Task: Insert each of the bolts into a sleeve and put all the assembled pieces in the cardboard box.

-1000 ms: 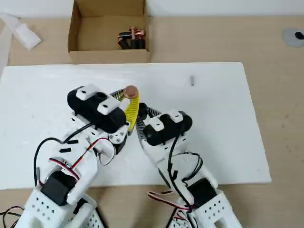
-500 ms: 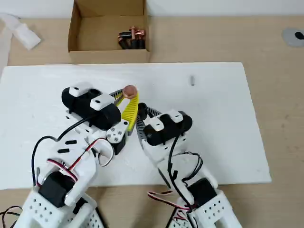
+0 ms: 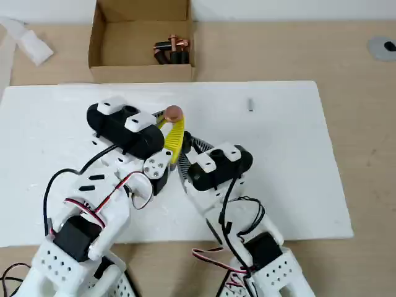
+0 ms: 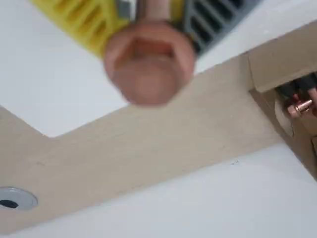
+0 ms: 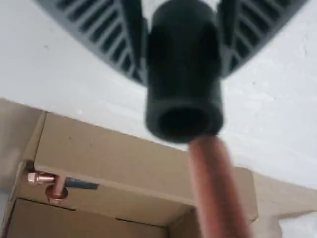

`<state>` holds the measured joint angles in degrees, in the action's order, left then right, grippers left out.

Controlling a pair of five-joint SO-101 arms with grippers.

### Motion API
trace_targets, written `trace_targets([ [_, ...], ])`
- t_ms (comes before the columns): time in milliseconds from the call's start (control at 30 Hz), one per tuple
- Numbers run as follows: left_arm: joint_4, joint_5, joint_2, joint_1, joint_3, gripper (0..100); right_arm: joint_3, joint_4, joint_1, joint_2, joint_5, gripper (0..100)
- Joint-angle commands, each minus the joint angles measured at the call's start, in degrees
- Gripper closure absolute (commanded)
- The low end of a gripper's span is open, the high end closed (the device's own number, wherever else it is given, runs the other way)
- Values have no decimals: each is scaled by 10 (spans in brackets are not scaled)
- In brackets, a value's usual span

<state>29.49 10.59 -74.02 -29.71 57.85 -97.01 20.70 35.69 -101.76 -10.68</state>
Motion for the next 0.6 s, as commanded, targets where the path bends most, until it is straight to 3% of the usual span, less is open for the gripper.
trace_targets([
  [0,-12,-3,2,-8,-35,994,0,-22,10,-9,4,988],
  [567,-8,-5,2,-9,-35,994,0,-19,36,-8,4,988],
])
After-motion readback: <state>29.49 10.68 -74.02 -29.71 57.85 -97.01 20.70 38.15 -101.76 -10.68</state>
